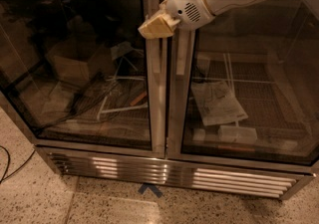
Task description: Place blue chip bag into bottom drawer
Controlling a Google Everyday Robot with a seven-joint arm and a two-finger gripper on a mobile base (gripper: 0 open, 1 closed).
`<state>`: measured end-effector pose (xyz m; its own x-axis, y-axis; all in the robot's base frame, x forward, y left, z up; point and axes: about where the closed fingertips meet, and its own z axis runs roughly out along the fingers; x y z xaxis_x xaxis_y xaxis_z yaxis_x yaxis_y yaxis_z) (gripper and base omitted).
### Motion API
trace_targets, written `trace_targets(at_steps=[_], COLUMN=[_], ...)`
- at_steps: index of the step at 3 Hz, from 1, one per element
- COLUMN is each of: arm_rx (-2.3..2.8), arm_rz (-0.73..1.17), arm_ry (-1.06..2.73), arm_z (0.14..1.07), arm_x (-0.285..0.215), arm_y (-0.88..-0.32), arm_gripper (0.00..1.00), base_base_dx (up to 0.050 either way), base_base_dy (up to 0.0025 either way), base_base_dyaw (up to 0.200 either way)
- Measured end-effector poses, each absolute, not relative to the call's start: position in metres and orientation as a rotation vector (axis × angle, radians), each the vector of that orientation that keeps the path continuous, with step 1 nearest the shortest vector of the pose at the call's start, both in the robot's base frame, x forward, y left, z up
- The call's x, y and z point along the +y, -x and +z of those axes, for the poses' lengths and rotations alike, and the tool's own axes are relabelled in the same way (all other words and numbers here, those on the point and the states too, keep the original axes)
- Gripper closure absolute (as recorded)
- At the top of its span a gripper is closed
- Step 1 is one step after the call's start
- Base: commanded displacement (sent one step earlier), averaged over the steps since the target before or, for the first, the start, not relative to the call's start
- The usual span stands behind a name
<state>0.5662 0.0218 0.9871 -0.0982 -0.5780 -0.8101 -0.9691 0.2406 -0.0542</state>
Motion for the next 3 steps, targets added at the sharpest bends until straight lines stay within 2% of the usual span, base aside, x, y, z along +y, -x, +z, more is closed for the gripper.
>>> trace_targets(at_steps=[3], arm_rx=[1.798], arm_rz=[0.633], arm_ry=[1.43], arm_z=[0.9868], arm_x=[0.0212], arm_y=[-0.5696], arm_gripper=[1.0], base_base_dx=[0.0], base_base_dy=[0.0], base_base_dyaw=[0.0])
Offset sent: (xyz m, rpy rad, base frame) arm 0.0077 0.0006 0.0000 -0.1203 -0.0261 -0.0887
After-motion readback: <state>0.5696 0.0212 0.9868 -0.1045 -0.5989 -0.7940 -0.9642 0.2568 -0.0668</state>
